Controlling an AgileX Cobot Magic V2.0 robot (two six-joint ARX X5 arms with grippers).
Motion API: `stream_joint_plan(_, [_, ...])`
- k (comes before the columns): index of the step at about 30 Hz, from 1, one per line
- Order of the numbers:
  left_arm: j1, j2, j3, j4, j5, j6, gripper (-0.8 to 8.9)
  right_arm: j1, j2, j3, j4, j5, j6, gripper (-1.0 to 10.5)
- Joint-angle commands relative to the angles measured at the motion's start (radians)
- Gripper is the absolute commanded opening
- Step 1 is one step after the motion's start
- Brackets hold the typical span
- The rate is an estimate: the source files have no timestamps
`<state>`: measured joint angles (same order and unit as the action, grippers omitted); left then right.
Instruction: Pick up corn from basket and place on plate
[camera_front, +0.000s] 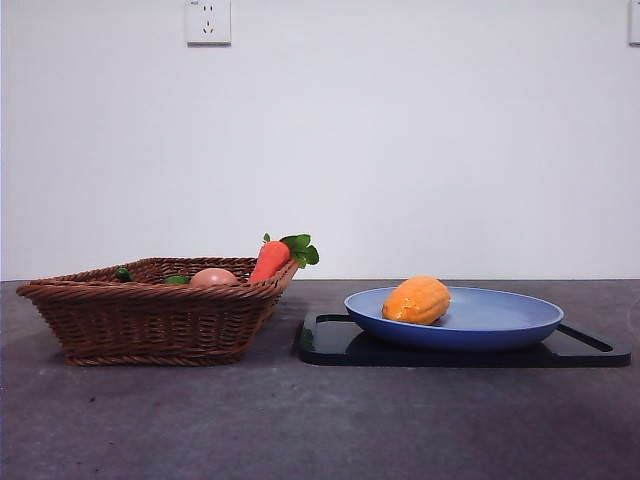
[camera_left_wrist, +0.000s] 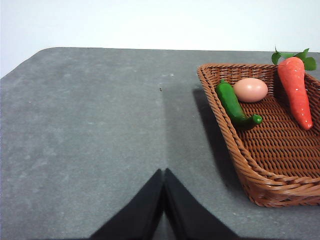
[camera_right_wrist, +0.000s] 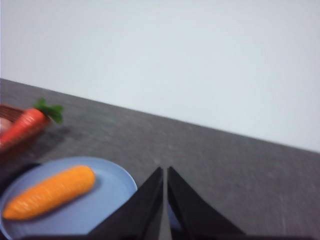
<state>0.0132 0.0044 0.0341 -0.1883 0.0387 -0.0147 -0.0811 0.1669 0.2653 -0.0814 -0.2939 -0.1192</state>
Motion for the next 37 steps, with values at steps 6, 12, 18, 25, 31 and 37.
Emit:
stream_joint_plan(6, [0.002,-0.002,-0.019,-0.022,0.002,-0.002,0.04,0.048,-0.112,-0.153,0.038,0.129,0.063,0.0])
stream_joint_plan(12, [0.002,-0.002,-0.019,-0.022,0.002,-0.002,0.04,0.069,-0.161,-0.223,0.036,0.142,0.067,0.0])
stream_joint_plan(18, [0.002,-0.002,-0.019,-0.022,0.002,-0.002,0.04,0.090,-0.163,-0.253,-0.011,0.140,0.068,0.0])
stream_joint_plan(25, [0.002,-0.002,-0.019,-0.022,0.002,-0.002,0.04,0.093,-0.163,-0.253,-0.095,0.142,0.067,0.0])
stream_joint_plan(31, [0.002,-0.002,-0.019,-0.022,0.002,-0.002,0.04,0.093,-0.163,-0.253,-0.090,0.141,0.067,0.0])
stream_joint_plan(37, [0.002,-0.002,-0.019,-0.022,0.002,-0.002,0.04,0.093,-0.163,-0.252,-0.074,0.141,0.067,0.0])
